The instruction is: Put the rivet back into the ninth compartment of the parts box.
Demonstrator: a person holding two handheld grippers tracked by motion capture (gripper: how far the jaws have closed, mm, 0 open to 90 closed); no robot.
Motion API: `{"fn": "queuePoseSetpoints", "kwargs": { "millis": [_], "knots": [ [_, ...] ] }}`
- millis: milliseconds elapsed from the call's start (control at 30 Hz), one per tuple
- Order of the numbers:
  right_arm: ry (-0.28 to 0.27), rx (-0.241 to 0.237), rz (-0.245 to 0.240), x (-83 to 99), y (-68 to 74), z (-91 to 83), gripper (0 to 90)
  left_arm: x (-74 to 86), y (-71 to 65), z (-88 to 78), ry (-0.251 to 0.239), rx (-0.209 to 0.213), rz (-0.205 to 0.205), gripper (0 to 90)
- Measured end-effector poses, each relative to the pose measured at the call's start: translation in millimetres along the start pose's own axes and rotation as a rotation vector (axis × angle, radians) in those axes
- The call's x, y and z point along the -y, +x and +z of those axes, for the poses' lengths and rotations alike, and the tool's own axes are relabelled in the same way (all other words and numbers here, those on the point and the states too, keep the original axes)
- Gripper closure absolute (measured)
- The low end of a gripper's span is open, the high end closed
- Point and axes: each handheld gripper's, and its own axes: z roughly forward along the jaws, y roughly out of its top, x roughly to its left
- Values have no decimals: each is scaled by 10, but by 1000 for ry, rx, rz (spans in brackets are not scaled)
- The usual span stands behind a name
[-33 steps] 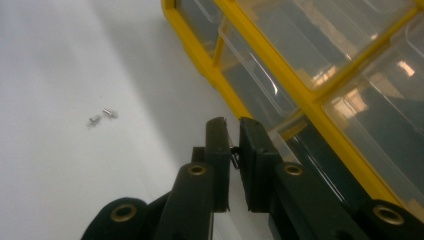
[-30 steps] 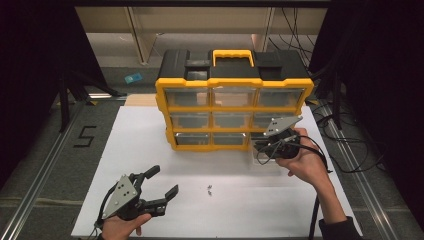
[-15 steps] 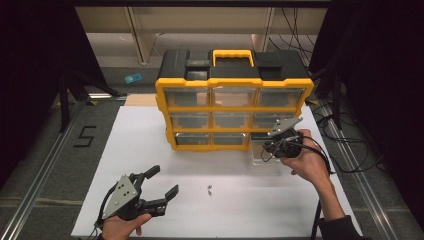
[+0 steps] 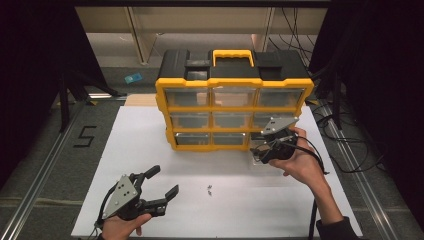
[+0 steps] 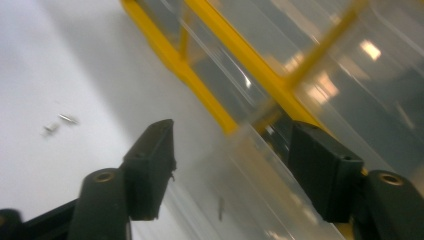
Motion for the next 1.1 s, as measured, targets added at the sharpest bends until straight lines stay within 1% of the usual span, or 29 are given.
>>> {"fn": "queuePoseSetpoints", "kwargs": {
  "millis": [33,67,100,133,167,200,233,267,300,333,367,400,433,467,500,533,567,600,633,667,700,800,933,967,1000,1033,1100],
  "knots": [
    [0,0,0,0,0,0,335,0,0,0,0,0,0,186],
    [-10,-10,-7,-49,66,7,313,1,-2,-1,0,0,-1,185],
    [-19,-17,-20,-69,97,12,312,1,-2,-1,0,0,-1,185],
    [-19,-17,-20,-69,97,12,312,1,-2,-1,0,1,-1,185],
    [-33,-14,-32,-85,135,25,309,1,-2,0,0,1,-1,185],
    [-23,-39,-39,-107,164,25,305,1,-2,1,0,1,-1,186],
    [-36,-60,-61,-141,240,58,297,1,-3,2,1,1,-1,185],
    [-36,-60,-61,-141,240,58,297,1,-3,2,1,1,-1,186],
    [-43,-72,-87,-173,322,110,296,1,-2,2,2,3,0,185],
    [-43,-72,-87,-173,322,110,296,1,-2,2,2,3,0,185],
    [-41,-94,-107,-204,404,158,293,1,-1,2,1,1,-1,185],
    [-34,-105,-116,-219,445,182,292,2,0,1,1,0,0,185],
    [-34,-105,-116,-219,445,182,292,2,0,1,1,0,0,185],
    [-27,-109,-126,-233,484,206,292,3,-1,1,2,0,-1,185],
    [-21,-129,-140,-256,561,262,292,2,-1,1,1,0,0,185],
    [-21,-129,-140,-256,561,262,292,2,-2,1,1,1,-1,185],
    [-18,-136,-150,-267,594,295,292,3,-3,1,2,1,-1,185],
    [-9,-148,-152,-275,635,328,292,3,-1,1,2,1,2,185],
    [7,-163,-185,-286,704,415,294,4,-1,2,3,1,2,185],
    [7,-163,-185,-286,704,415,294,4,-1,2,3,1,2,185],
    [31,-190,-219,-293,768,507,322,4,0,2,6,1,3,185],
    [78,-212,-261,-304,870,661,326,7,0,3,7,1,0,185],
    [120,-231,-279,-307,956,822,333,5,0,0,5,0,-2,186],
    [120,-231,-279,-307,956,822,333,6,2,1,4,0,-2,186],
    [121,-234,-284,-309,969,860,333,6,2,0,4,-1,-3,185],
    [141,-249,-279,-311,1001,919,339,4,1,-1,4,-1,1,186],
    [156,-260,-285,-311,1024,979,353,4,0,0,4,0,1,186]
  ]
}}
